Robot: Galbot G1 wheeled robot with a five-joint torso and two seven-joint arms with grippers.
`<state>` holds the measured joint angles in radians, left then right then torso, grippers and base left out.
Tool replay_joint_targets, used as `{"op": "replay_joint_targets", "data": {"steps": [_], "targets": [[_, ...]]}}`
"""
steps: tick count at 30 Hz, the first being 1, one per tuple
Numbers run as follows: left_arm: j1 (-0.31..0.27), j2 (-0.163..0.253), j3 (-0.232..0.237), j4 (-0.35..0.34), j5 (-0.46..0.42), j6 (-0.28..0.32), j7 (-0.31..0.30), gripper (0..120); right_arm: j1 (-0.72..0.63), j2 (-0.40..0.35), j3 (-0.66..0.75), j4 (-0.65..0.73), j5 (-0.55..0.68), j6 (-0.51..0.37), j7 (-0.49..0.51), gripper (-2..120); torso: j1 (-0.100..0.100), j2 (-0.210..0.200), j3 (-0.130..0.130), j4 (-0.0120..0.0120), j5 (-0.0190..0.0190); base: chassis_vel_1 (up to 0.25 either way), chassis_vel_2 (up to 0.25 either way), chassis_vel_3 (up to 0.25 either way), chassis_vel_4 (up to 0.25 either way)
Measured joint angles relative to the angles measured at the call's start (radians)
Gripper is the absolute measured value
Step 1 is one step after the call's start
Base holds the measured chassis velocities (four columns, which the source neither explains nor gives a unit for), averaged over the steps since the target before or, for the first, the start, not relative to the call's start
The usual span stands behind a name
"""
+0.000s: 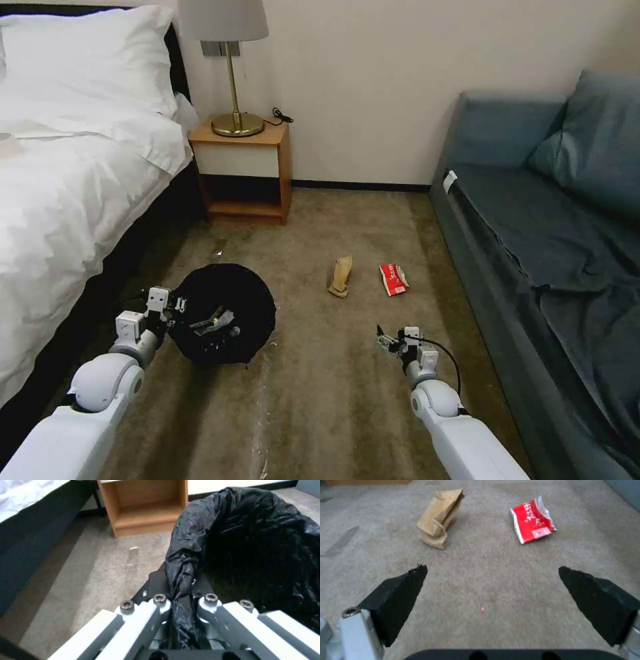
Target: Pick up the trash bin, then pick up the garbage on the floor and place it into the trash bin.
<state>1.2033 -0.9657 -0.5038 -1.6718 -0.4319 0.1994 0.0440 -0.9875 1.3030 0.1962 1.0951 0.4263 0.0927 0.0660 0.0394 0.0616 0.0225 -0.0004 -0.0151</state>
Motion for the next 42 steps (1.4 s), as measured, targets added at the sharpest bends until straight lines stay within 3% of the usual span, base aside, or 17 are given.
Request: {"op": "replay_joint_targets", "data": {"steps": [9, 18, 42], "targets": [[-0.009, -0.001, 0.007, 0.008, 0.002, -0.001, 0.002, 4, 0.015, 0.004, -0.005, -0.022, 0.0, 0.002, -0.001, 100, 0.0, 0.0, 0.0, 0.0, 0.0, -0.141, 0.142, 0.142, -0.138], [-0.01, 0.026, -0.005, 0.006, -0.011, -0.001, 0.003, 4, 0.021, 0.006, -0.007, -0.027, 0.0, 0.003, -0.002, 100, 0.0, 0.0, 0.0, 0.0001, -0.0004, -0.142, 0.145, 0.13, -0.14], [0.033, 0.015, -0.022, -0.027, -0.001, -0.002, 0.004, 4, -0.007, 0.002, 0.002, 0.005, -0.006, 0.004, 0.001, 100, 0.0, 0.0, 0.0, 0.0001, -0.0002, -0.155, 0.157, 0.151, -0.158]]}}
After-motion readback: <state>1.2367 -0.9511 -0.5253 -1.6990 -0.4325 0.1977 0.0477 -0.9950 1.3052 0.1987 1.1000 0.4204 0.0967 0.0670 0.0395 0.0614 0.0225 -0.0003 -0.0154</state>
